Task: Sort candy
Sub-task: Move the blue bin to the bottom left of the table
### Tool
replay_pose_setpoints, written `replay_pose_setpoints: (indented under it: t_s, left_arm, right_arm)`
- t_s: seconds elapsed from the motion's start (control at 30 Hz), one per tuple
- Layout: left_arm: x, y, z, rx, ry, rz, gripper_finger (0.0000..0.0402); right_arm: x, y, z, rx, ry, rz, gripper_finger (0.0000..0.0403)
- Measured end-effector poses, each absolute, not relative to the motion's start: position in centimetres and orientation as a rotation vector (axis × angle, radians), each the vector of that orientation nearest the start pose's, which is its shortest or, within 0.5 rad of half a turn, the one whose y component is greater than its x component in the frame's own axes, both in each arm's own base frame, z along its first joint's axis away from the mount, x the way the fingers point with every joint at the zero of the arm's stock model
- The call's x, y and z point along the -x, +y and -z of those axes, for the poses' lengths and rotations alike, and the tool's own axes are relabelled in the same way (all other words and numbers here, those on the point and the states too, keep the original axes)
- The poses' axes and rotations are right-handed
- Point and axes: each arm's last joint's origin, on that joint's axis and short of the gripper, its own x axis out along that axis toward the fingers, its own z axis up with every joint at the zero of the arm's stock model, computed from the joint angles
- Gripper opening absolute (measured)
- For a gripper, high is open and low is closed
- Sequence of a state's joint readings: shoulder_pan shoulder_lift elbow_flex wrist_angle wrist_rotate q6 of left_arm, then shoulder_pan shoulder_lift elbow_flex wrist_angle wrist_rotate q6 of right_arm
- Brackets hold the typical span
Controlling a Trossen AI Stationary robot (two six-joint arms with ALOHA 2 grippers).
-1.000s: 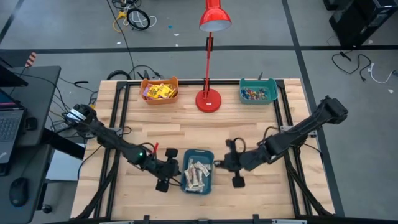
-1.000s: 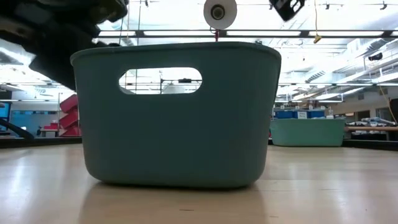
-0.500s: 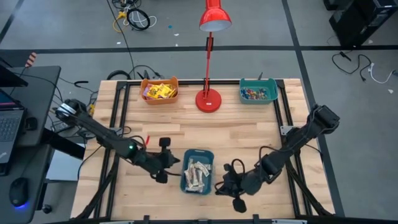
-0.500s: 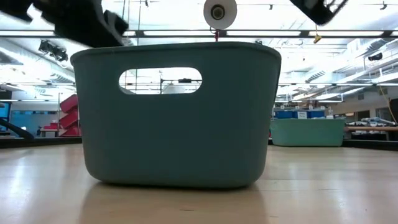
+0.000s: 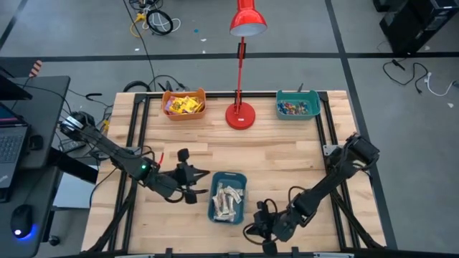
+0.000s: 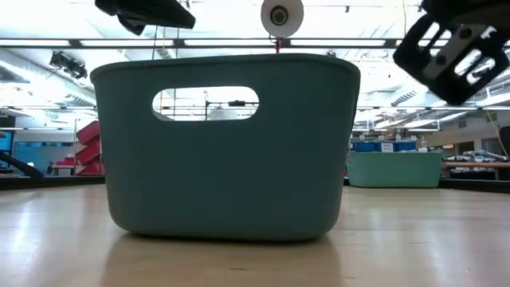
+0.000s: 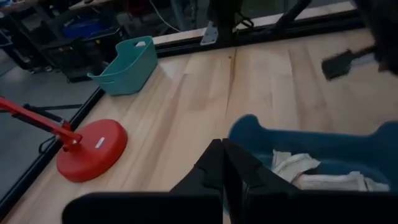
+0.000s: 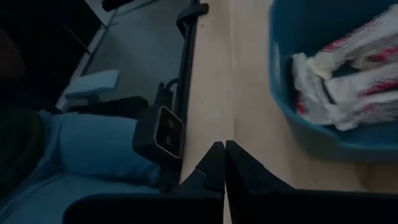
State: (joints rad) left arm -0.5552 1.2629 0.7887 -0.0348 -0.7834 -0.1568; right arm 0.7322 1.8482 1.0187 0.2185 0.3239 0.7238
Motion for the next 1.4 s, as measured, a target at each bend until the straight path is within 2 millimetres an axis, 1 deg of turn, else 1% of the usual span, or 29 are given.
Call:
replay_pose_setpoints:
  t_s: [0.07, 0.2, 0.43, 0.57, 0.73, 1.0, 1.27, 1.4]
  left_arm:
    - [-23.3, -12.3, -25.5, -0.151, 0.365, -0.245, 0.0000]
    - [-23.1, -13.1, -25.7, -0.131, 0.336, -0.213, 0.0000]
    - [-21.9, -15.2, -25.9, -0.077, 0.312, -0.132, 0.0000]
    - [-21.0, -16.3, -25.8, -0.056, 0.317, -0.085, 0.0000]
    - [-20.2, -17.3, -25.7, -0.056, 0.317, -0.041, 0.0000]
    - [-19.4, -17.8, -25.3, -0.079, 0.351, -0.014, 0.0000]
    - [-18.8, -17.3, -24.1, -0.035, 0.461, -0.068, 0.0000]
    - [-18.7, -17.2, -23.9, -0.028, 0.480, -0.080, 0.0000]
  right_arm:
    - [-29.1, 24.9, -15.6, -0.390, 0.626, -0.177, 0.0000]
    - [-29.4, 25.0, -14.7, -0.367, 0.591, -0.110, 0.0000]
    - [-29.5, 24.8, -14.6, -0.297, 0.535, -0.049, 0.0000]
    - [-29.5, 24.7, -14.5, -0.278, 0.541, -0.032, 0.0000]
    - [-29.9, 24.0, -14.4, -0.249, 0.534, 0.014, 0.0000]
    - [-30.5, 22.4, -13.9, -0.212, 0.584, 0.078, 0.0000]
    - [-31.4, 21.0, -13.7, -0.157, 0.598, 0.107, 0.0000]
    - [-32.0, 20.1, -13.7, -0.128, 0.598, 0.123, 0.0000]
